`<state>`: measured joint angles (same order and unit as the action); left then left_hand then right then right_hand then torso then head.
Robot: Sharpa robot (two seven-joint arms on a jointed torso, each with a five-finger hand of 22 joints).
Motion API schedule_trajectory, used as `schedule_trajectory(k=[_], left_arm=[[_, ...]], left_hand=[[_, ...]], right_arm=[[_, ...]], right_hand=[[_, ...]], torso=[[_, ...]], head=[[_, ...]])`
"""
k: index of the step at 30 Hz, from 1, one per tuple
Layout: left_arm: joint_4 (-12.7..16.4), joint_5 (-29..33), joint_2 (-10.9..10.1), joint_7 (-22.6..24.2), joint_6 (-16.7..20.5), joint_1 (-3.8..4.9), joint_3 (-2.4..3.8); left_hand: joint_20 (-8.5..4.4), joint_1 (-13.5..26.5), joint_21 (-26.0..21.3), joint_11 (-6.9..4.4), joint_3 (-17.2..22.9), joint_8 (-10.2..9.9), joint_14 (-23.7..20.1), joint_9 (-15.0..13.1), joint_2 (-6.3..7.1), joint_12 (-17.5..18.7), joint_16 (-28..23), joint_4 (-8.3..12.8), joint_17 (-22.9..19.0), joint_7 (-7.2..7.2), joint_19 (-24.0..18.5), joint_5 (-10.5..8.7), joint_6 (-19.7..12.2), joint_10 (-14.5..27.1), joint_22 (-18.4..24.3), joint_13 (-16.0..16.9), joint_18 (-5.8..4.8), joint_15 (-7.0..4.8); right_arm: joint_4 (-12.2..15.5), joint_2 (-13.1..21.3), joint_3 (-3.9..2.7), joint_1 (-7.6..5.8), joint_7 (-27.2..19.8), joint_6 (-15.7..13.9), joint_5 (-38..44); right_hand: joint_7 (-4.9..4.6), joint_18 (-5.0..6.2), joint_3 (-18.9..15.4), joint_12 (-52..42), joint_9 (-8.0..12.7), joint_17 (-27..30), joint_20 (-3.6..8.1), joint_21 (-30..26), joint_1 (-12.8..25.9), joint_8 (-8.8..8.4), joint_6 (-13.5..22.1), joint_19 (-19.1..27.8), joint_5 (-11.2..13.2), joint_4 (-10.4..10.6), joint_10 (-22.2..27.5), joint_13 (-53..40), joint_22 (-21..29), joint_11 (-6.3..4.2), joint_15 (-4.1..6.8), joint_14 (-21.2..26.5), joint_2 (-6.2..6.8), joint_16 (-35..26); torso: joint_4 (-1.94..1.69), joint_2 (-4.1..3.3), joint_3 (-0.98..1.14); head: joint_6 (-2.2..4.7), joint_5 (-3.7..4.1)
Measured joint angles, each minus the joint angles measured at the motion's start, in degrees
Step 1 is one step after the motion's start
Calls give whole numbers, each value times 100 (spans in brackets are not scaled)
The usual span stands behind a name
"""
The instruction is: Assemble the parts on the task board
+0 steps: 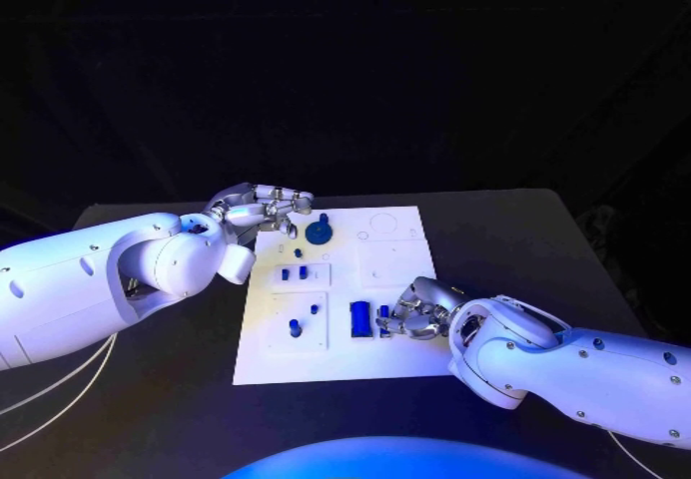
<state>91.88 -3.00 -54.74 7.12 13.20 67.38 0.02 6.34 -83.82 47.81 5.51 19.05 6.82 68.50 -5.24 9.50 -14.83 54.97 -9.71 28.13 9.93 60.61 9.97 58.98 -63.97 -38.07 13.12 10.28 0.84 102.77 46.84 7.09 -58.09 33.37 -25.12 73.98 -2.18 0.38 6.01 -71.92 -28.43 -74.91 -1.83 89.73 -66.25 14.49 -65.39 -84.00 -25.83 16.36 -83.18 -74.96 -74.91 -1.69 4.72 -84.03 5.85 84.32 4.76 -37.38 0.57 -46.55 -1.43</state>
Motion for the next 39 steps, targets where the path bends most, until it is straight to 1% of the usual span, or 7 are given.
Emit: schedule_trajectory(k=[18, 21, 25, 29, 32, 36, 39], left_arm=[[-2, 0, -11, -9, -11, -1, 0], [-3, 0, -12, -9, -11, -1, 0], [-5, -1, -13, -10, -11, -1, 0], [-8, -1, -12, -10, -11, -2, 0], [-11, -1, -9, -11, -11, -2, 0], [-13, -1, -7, -11, -11, -2, 0], [-15, -1, -6, -12, -11, -2, 0]], left_hand=[[0, 0, 0, 21, 0, 0, 0, -1, 0, 0, 0, 0, 0, 0, 0, 0, 0, 21, 5, -1, 0, 0], [0, 0, 0, 21, 0, 0, 0, -1, 0, 0, 0, 0, 0, 0, 0, 0, 0, 20, 4, -1, 0, 0], [0, 0, 0, 21, 0, 0, 0, -1, 0, 0, 0, 0, 0, 0, 0, 0, 0, 20, 4, -1, 0, 0], [0, 0, 0, 21, 0, 0, 0, -1, 0, 0, 0, 0, 0, 0, 0, 0, 0, 20, 4, -1, 0, 0], [0, 0, 0, 21, 0, 0, 0, -1, 0, 0, 0, 0, 0, 0, 0, 0, 0, 20, 4, -1, 0, 0], [0, 0, 0, 21, -12, 0, 0, 5, 0, 0, 0, -12, 0, 20, 0, 0, -22, 21, 4, 4, 0, 0], [0, 0, 0, 20, -12, 0, 0, 5, 0, 0, 0, -12, 0, 20, 0, 0, -22, 20, 4, 4, 0, 0]], right_arm=[[228, 223, 0, 26, -257, -164, 197], [223, 301, 0, 27, -361, -243, 260], [194, 378, 0, 27, -535, -338, 372], [171, 417, 0, 28, -749, -409, 501], [153, 421, 0, 28, -926, -455, 592], [124, 398, 0, 28, -1157, -494, 676], [95, 366, 0, 28, -1282, -494, 710]], right_hand=[[-6, 0, -288, 52, -16, 1, 0, 0, 22, -11, 8, 0, 237, -16, 1, 1, 0, -1, 0, 0, 22, 0], [-66, 0, -356, 175, 5, 1, 0, 0, 20, -23, 70, 0, 270, -41, 35, 1, 1, 34, 0, 0, 21, 0], [-183, 0, -435, 336, 108, -4, 0, 0, -246, -260, 396, 0, 346, -128, 143, 1, 1, 142, -21, -4, 1, -23], [-312, -1, -232, 358, 263, -4, -64, 0, -854, -512, 614, -1, 572, -418, 207, -24, 1, 206, -96, -7, -138, -23], [-392, 0, -95, 349, 383, -3, -97, 0, -1081, -668, 704, 7, 665, -555, 248, -35, 1, 250, -138, -8, -168, -23], [-490, 0, 210, 326, 613, -3, -148, 0, -1406, -909, 844, -3, 617, -751, 272, -35, 1, 325, -199, 9, -208, -23], [-515, 0, 568, 310, 772, -3, -177, 0, -1619, -1032, 868, 11, 329, -898, 304, -43, 1, 357, -238, 11, -217, -23]], torso=[[0, 1, 2], [1, 3, 2], [1, 3, 2], [1, 2, 2], [1, 0, 2], [-1, -3, 4], [-2, -4, 4]], head=[[22, -19], [32, -22], [35, -28], [38, -29], [43, -29], [46, -25], [47, -25]])
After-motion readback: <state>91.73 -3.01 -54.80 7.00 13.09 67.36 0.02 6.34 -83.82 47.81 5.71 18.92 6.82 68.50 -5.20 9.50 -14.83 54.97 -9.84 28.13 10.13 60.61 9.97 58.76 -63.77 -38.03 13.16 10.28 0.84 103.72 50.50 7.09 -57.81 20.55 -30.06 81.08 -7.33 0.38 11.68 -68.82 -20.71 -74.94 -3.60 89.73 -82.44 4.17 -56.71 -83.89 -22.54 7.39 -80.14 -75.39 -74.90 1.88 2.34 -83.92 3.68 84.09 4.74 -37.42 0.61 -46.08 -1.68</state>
